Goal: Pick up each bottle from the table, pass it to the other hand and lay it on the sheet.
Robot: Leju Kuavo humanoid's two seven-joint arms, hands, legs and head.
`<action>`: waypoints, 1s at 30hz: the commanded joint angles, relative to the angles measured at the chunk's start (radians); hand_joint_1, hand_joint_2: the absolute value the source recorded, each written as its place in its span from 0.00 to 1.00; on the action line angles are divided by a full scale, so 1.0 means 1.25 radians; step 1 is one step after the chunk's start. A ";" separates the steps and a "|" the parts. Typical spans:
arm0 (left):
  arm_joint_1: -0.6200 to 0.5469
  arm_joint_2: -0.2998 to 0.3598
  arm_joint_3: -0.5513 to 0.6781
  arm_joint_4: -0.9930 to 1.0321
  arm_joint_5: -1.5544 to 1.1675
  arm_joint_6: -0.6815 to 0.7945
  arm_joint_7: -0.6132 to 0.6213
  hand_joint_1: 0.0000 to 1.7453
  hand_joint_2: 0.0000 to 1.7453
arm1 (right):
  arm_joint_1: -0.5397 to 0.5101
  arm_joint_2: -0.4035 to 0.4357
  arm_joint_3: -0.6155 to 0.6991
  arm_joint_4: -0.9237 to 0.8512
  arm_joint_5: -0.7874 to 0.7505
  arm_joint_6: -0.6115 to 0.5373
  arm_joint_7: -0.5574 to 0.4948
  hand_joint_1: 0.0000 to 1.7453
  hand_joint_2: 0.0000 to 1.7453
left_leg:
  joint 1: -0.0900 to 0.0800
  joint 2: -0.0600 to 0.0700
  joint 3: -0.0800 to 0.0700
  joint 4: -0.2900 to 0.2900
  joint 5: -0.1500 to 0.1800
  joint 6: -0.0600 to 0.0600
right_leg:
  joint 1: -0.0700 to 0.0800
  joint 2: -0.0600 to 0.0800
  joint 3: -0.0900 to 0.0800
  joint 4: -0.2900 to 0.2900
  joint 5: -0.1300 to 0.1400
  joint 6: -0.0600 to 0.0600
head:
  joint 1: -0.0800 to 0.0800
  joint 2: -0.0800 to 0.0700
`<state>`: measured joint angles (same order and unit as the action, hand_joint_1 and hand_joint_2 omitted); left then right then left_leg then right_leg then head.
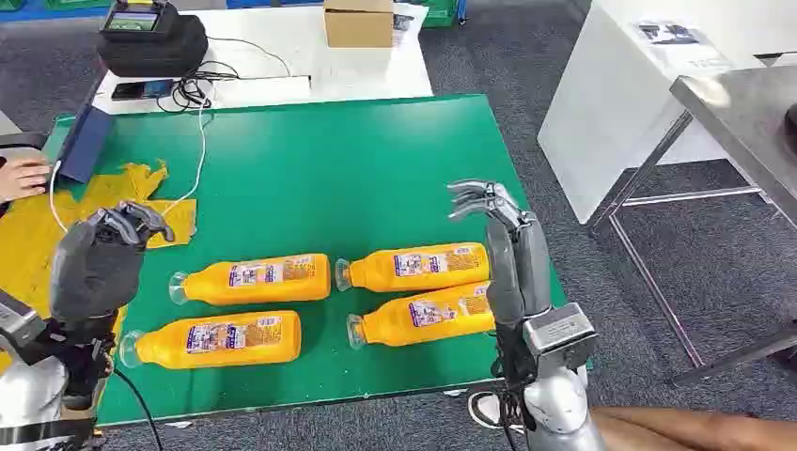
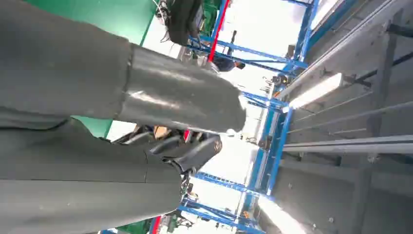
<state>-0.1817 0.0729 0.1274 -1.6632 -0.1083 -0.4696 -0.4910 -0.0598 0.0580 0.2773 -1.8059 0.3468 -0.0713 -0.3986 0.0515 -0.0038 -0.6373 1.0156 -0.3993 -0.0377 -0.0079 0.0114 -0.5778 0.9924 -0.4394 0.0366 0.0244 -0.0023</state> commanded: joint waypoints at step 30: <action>0.137 -0.197 0.004 0.063 0.080 0.079 -0.019 0.00 0.00 | 0.076 -0.022 -0.102 0.149 0.040 0.138 0.014 0.00 1.00 | -0.004 -0.001 0.004 -0.002 -0.001 0.006 | -0.003 -0.002 0.005 -0.003 -0.002 0.002 | 0.000 0.000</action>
<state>0.0134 -0.1606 0.1164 -1.6567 -0.0004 -0.3742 -0.5261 0.0806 0.0671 0.1125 -1.7208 0.3342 0.1061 -0.4547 0.0485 -0.0056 -0.6373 1.0156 -0.4006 -0.0342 -0.0112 0.0095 -0.5757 0.9912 -0.4414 0.0398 0.0240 -0.0023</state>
